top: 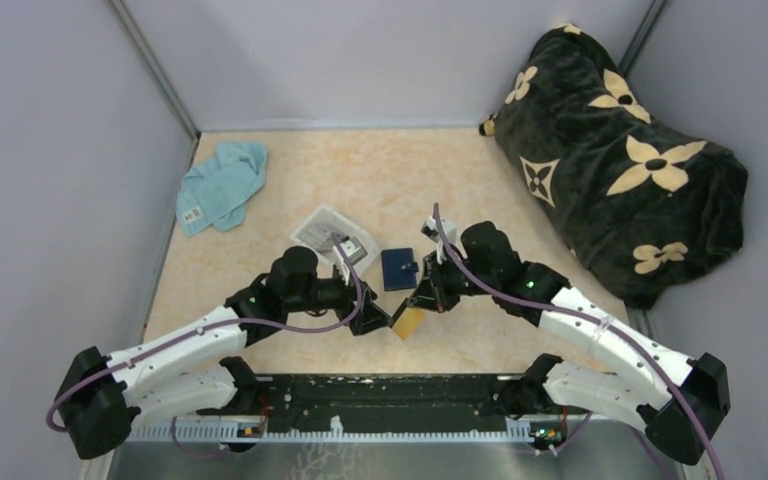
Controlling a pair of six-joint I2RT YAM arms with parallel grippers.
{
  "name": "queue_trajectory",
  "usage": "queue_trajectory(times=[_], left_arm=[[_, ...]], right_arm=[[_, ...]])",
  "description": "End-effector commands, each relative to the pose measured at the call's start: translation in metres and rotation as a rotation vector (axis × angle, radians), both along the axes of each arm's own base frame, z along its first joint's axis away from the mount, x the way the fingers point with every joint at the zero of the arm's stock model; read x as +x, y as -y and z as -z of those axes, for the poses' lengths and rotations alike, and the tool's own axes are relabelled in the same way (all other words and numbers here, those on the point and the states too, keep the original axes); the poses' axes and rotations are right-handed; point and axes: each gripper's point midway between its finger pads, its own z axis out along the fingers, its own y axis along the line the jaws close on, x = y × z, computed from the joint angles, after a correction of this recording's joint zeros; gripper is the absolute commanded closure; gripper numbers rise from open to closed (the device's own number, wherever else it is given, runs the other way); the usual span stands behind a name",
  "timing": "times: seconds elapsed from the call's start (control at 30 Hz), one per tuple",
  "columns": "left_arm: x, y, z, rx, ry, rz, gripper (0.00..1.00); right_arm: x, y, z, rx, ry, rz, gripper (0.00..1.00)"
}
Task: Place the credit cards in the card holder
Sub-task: Pick up the credit card from the storage box.
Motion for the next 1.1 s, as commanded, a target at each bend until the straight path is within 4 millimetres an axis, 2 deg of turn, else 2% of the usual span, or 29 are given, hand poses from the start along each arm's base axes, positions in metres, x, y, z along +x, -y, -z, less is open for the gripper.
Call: queue_trajectory(times=[0.0,0.2,0.5,0.6,0.8,0.93,0.97,1.03,1.07], left_arm=[[-0.007,0.014,-0.018,-0.054,0.044,0.096,0.05],[-0.013,0.024,-0.018,-0.079,0.028,0.159,0.07],[-0.018,0.038,-0.011,-0.072,-0.016,0.251,0.28],[-0.019,0.038,-0.011,-0.074,-0.016,0.258,0.46],[-0.011,0.035,-0.009,-0.058,-0.004,0.204,0.99],[-0.007,0.035,-0.011,-0.065,-0.005,0.171,1.0],[-0.005,0.035,-0.009,-0.065,-0.009,0.165,1.0],[-0.002,0.034,-0.007,-0.061,-0.016,0.151,1.0],[0.0,0.034,-0.005,-0.058,-0.021,0.136,1.0]], right_arm=[[-0.002,-0.009,-0.022,0.136,-0.009,-0.054,1.0],[-0.002,-0.016,-0.021,0.178,-0.054,-0.104,1.0],[0.006,-0.023,-0.011,0.203,-0.105,-0.137,1.0],[0.012,-0.022,-0.011,0.217,-0.113,-0.136,1.0],[0.019,-0.019,-0.014,0.249,-0.125,-0.14,1.0],[0.023,-0.02,-0.016,0.254,-0.122,-0.146,1.0],[0.023,-0.02,-0.016,0.252,-0.12,-0.145,0.95],[0.027,-0.018,-0.017,0.242,-0.096,-0.121,0.78],[0.03,-0.016,-0.018,0.237,-0.073,-0.1,0.73]])
